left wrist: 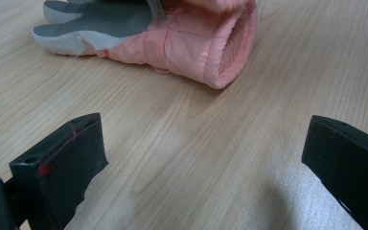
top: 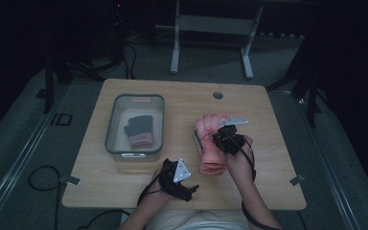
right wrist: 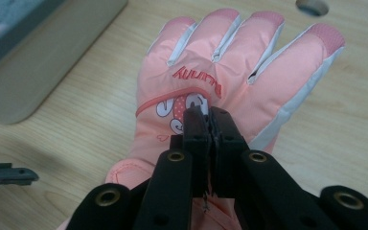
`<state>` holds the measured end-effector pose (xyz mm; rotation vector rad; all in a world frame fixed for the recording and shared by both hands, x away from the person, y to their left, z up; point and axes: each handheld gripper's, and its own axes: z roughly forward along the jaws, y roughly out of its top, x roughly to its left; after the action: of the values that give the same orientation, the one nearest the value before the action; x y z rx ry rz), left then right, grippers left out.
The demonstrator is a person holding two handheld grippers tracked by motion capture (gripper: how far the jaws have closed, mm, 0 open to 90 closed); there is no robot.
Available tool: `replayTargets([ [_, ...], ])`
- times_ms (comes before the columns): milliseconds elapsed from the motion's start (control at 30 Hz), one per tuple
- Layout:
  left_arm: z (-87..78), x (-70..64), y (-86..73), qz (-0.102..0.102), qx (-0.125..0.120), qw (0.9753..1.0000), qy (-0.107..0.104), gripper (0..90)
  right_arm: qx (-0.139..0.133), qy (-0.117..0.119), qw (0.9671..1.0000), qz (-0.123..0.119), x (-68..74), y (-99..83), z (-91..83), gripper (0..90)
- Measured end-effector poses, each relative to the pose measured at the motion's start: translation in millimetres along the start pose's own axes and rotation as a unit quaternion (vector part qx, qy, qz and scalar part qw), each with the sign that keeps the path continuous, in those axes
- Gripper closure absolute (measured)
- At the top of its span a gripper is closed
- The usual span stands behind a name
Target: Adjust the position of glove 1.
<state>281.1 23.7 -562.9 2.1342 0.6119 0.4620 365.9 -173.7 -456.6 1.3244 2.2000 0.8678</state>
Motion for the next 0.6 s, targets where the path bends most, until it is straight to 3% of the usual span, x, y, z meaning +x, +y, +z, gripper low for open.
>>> replayTargets([
  [300, -1.2, 1.2, 0.0, -0.006, -0.005, 1.0000, -0.003, 0.8, 0.021, -0.006, 0.9997, 0.009, 3.3, -7.6, 24.2, 86.3],
  [600, -1.2, 0.2, 0.2, -0.004, -0.003, 1.0000, -0.003, 0.8, 0.037, 0.004, 0.9993, -0.005, 4.0, -14.4, 36.2, 84.3],
])
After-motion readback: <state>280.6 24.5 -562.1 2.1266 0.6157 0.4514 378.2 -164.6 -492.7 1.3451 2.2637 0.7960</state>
